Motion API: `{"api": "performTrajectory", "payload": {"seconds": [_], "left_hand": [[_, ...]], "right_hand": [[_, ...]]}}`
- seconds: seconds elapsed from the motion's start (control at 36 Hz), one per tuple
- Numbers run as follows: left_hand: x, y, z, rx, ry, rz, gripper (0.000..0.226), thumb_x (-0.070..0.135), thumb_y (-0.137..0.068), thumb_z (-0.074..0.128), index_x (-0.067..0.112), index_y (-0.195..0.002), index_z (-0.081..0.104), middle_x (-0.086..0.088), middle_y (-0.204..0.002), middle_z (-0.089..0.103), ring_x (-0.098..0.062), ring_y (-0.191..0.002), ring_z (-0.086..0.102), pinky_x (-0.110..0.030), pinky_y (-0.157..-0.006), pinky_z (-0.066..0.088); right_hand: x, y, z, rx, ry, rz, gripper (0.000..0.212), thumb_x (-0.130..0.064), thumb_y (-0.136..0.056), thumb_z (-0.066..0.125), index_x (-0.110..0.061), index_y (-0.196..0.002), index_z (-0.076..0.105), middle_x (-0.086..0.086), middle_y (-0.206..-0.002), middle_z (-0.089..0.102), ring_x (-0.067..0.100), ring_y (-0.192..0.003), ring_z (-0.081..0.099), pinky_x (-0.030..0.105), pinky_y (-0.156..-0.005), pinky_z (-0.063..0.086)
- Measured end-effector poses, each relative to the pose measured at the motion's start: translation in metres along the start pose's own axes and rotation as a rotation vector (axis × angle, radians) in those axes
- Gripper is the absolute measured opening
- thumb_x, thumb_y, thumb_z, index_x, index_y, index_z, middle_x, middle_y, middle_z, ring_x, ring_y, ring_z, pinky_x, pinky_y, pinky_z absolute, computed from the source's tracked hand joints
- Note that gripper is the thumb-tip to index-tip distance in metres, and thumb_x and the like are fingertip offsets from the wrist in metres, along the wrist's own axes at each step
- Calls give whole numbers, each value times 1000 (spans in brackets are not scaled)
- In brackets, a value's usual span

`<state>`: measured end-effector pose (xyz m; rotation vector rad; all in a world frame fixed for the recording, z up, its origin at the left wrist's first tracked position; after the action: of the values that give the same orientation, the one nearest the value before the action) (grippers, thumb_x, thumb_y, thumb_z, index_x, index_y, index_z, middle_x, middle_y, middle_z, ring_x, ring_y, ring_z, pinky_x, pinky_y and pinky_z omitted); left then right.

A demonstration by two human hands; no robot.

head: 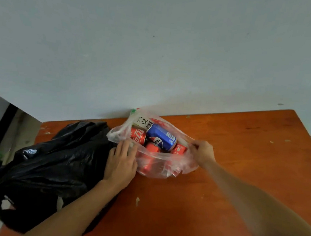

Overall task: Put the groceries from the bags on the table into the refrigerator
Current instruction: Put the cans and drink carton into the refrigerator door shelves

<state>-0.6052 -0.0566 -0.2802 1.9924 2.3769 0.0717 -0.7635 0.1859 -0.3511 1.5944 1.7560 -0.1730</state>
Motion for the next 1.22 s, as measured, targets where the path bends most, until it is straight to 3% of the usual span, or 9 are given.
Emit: {"api": "performTrajectory", "payload": {"seconds": [0.17,0.42,0.53,0.75,0.83,0.89,1.0,1.14,1.22], "left_hand": [[44,19,-12,89,1,223,42,30,-84,46,13,-115,67,-17,-135,55,-34,-127,50,-49,-97,47],[79,-50,-76,348,186,317,26,10,-88,50,5,-106,67,-13,-110,64,-30,-105,60,-44,-95,48],[86,-95,-58,88,49,289,42,1,-88,55,8,-129,57,-12,-137,53,-28,-133,42,-41,-115,26],[90,-121,12,-283,-282,363,82,15,-82,68,14,-150,24,-13,-154,30,-31,-144,23,-46,-120,14],[78,-117,27,-445,-214,262,57,26,-92,60,24,-142,35,-9,-143,45,-21,-114,55,-31,-89,51],[84,-112,18,-449,-56,210,28,53,-97,44,32,-115,43,-1,-107,59,-12,-79,55,-22,-63,44],[63,-102,29,-541,317,-71,75,88,-74,36,25,-109,59,-5,-86,70,-20,-72,70,-33,-63,56],[57,-81,37,-746,162,-30,35,39,-99,46,10,-111,62,-1,-79,65,-14,-62,61,-26,-58,47],[66,-92,16,-477,19,142,55,27,-88,59,20,-140,40,-5,-113,63,-23,-94,62,-34,-85,50]], "right_hand": [[69,22,-2,-12,100,208,33,-22,-95,59,-15,-63,62,0,-64,63,12,-55,58,22,-44,38],[-82,25,-35,250,45,-449,13,-15,-96,54,-17,-99,66,-5,-93,62,10,-80,58,23,-69,50],[-102,19,5,92,269,-570,26,-23,-95,55,-33,-117,63,-13,-140,50,1,-112,59,27,-75,58],[-55,9,31,-98,368,-454,77,-44,-83,70,-36,-149,32,-10,-145,49,12,-135,42,39,-111,33],[-52,7,30,-157,374,-453,71,-47,-79,73,-38,-141,41,-11,-135,56,11,-125,49,39,-107,38],[-48,5,29,-200,348,-442,64,-45,-76,74,-38,-134,48,-12,-128,60,12,-121,51,39,-107,37],[-33,2,36,-354,249,-365,66,-41,-69,80,-40,-129,52,-13,-122,62,14,-123,49,44,-113,27],[-21,10,42,-452,364,-432,103,-44,-62,84,-45,-147,27,-5,-144,49,24,-137,36,53,-118,16],[-20,18,39,-426,413,-450,115,-51,-61,84,-46,-151,12,-2,-155,34,27,-143,26,54,-119,12]]}}
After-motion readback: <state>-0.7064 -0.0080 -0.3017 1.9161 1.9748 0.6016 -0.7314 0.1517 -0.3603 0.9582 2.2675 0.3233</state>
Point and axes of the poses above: each hand's wrist, its own y-axis away from the middle knuckle, its own z-axis out of the palm, x = y × z, the point moved 9 cm from there along -y, towards the middle knuckle
